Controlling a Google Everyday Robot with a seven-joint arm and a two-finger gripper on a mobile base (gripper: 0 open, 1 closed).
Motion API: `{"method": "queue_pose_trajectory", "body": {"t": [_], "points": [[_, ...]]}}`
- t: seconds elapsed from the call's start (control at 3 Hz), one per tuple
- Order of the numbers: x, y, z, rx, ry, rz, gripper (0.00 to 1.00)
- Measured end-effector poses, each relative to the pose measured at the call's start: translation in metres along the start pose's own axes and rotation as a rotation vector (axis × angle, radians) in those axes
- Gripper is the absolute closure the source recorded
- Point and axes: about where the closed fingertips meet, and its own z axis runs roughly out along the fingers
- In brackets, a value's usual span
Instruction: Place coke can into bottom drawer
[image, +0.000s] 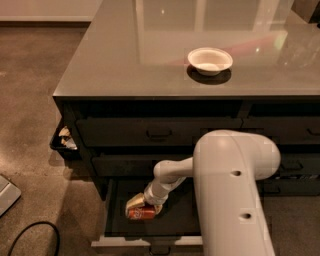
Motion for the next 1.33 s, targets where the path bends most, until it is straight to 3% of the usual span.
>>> {"method": "queue_pose_trajectory", "body": {"t": [0.67, 1.33], "points": [[-0.010, -0.032, 0.090, -0.021, 0.053, 0.085, 1.00], [-0.009, -0.043, 0.121, -0.001, -0.021, 0.177, 1.00]]}}
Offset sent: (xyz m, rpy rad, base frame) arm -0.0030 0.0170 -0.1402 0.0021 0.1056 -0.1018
